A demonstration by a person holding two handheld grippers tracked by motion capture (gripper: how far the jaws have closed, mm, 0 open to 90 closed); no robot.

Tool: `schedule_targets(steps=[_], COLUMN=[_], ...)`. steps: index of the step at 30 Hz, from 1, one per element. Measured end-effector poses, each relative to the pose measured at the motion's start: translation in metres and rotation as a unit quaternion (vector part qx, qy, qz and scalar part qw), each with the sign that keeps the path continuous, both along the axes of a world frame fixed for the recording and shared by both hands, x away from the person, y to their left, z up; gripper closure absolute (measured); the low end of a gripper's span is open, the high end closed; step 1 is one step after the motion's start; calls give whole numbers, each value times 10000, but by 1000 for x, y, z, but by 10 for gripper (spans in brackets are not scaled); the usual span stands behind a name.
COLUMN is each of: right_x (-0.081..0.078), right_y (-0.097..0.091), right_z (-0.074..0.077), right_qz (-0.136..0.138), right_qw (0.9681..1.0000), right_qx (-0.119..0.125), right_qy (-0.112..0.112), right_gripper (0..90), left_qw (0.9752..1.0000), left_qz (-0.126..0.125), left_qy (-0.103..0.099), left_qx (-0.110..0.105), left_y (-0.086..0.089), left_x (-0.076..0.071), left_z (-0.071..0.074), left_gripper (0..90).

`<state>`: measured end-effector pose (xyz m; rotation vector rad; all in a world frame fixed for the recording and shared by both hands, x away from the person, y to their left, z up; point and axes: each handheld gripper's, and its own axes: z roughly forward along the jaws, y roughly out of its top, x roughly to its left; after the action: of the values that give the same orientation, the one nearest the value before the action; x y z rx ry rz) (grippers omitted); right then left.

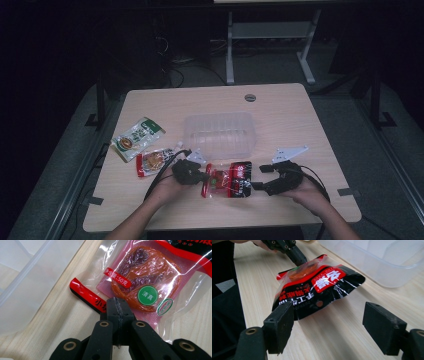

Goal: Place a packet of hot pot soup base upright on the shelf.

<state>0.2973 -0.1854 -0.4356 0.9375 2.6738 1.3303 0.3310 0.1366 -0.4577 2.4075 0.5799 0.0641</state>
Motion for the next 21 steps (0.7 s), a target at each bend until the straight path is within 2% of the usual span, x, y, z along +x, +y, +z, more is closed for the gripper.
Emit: schedule_targets(steps=[6, 7, 11, 14, 16, 21], right_x=[6, 6, 9, 11, 12, 12], right_y=[11, 11, 18, 22, 29, 36], right_z=[-10, -10, -13, -14, -15, -16], right_qz=[88, 88, 133, 176, 228, 245], right_qw=[9993, 9993, 9984, 9981, 9973, 9974], right_qx=[-15, -15, 135, 149, 203, 211], right_qy=[352, 352, 536, 563, 672, 646], right_gripper=[235, 235, 238, 241, 243, 273], left_qw=[10000, 10000, 10000, 10000, 9999, 9999], left_qz=[25, 33, 82, 82, 118, 151], left_qy=[8, 11, 10, 13, 14, 6], left_qx=[31, 22, -22, 3, -15, 2], left_y=[0, 0, 0, 0, 0, 0], left_x=[-1, -1, -1, -1, -2, -2], left_z=[0, 0, 0, 0, 0, 0], left_gripper=[897, 897, 897, 897, 897, 897])
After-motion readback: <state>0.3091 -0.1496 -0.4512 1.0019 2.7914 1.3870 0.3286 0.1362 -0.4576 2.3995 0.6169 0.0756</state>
